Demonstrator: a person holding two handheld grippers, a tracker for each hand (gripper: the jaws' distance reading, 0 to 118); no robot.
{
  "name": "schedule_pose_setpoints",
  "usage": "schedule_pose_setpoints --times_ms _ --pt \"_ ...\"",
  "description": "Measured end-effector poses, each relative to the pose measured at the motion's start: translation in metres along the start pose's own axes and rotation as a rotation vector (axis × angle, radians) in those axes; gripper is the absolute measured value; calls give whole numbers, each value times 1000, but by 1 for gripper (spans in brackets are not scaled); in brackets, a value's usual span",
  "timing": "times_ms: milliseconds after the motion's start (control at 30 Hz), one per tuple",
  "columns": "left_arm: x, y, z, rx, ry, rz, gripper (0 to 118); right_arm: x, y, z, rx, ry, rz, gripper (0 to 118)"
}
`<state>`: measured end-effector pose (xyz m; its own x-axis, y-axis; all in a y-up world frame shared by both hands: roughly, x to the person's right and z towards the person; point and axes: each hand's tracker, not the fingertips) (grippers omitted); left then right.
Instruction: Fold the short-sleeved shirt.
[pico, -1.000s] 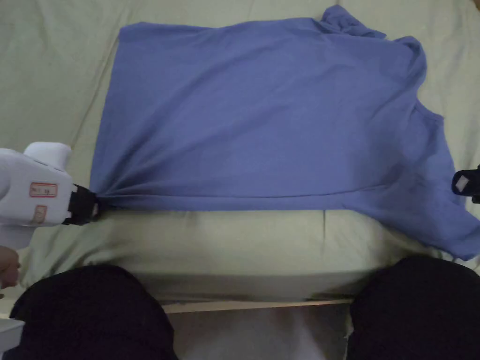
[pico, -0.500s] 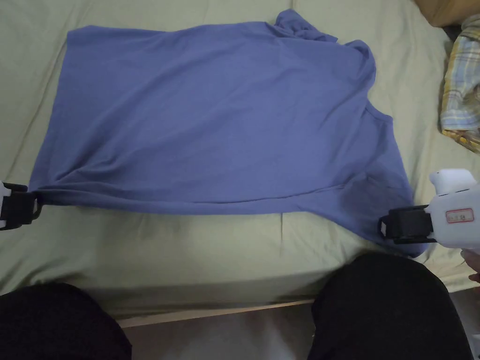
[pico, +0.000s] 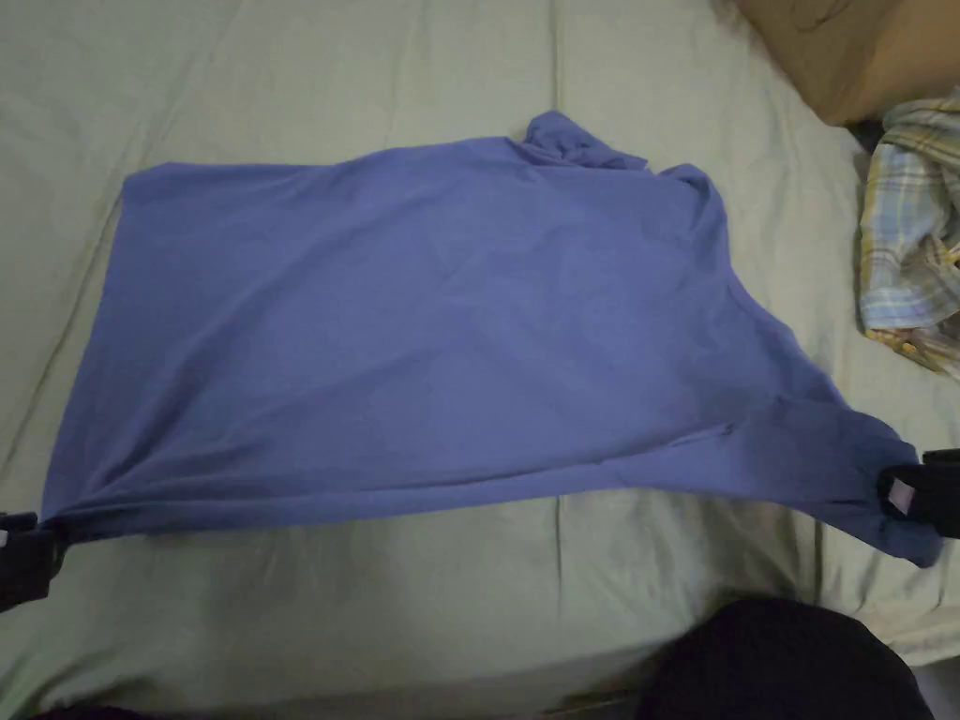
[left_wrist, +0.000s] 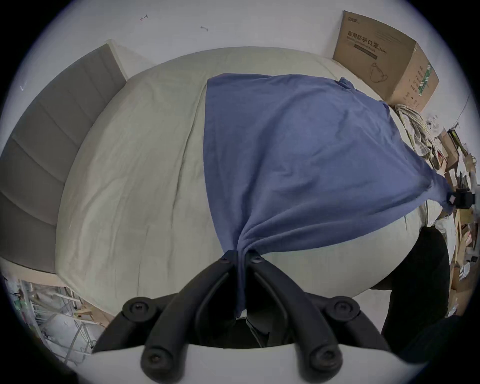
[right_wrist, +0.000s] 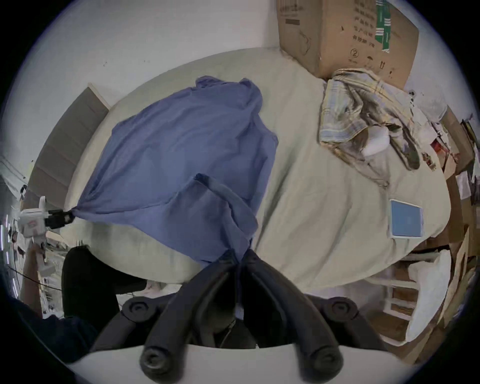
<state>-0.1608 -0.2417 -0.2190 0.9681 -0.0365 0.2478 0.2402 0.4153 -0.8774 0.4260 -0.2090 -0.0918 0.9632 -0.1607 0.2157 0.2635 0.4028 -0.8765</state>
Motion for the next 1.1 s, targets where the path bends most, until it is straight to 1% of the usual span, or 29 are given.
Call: schedule_pose_setpoints --times_ms 133,167,200,267,300,333,433,533,567,600,633,667,700,733,767,800,833,867,900,933,1033,1100 --pt "-3 13 -4 0 -13 4 5 -2 22 9 -4 3 -1 4" --pt "11 21 4 0 -4 -3 5 -5 32 8 -2 3 6 4" --pt "13 29 4 1 3 -11 5 -11 47 4 -4 1 23 4" --pt "11 48 0 2 10 -23 5 -18 80 -7 -4 -23 82 4" --pt "-8 56 -8 -1 11 -28 5 -23 100 -14 0 -40 112 4" --pt "-11 68 -15 -12 13 -33 5 -31 122 -24 4 -42 133 4" --pt "-19 107 -45 -30 24 -64 5 -41 187 -62 18 -41 152 4" --pt "-25 143 -75 -56 45 -70 5 -51 238 -114 -7 -83 197 4" --pt "-21 154 -78 -58 40 -55 5 -53 250 -129 -25 -95 206 4" --pt "-24 165 -91 -71 19 -30 5 -66 252 -144 -51 -121 216 4" --pt "-26 173 -102 -91 13 -18 6 -69 259 -160 -63 -140 222 4" --pt "-27 177 -111 -103 12 -11 9 -71 262 -173 -74 -152 230 4" --pt "-35 187 -128 -108 15 -7 17 -75 261 -183 -72 -168 228 8" --pt "-37 190 -135 -107 19 1 40 -78 259 -190 -63 -185 221 26" --pt "-38 192 -139 -98 35 8 65 -80 256 -193 -35 -206 219 47" --pt "-39 192 -140 -84 57 4 81 -84 251 -193 18 -247 219 65" --pt "-37 191 -138 -74 79 8 88 -85 246 -193 60 -264 226 76" --pt "-39 188 -135 -63 83 12 88 -86 240 -190 92 -256 230 76" --pt "-41 184 -129 -34 73 22 102 -88 232 -183 120 -242 225 96" --pt "-43 178 -121 14 41 40 105 -91 226 -175 146 -224 219 99" --pt "-45 151 -97 72 -22 100 105 -91 198 -145 221 -170 158 99" --pt "-48 128 -83 111 -47 142 105 -95 178 -126 253 -104 114 99"
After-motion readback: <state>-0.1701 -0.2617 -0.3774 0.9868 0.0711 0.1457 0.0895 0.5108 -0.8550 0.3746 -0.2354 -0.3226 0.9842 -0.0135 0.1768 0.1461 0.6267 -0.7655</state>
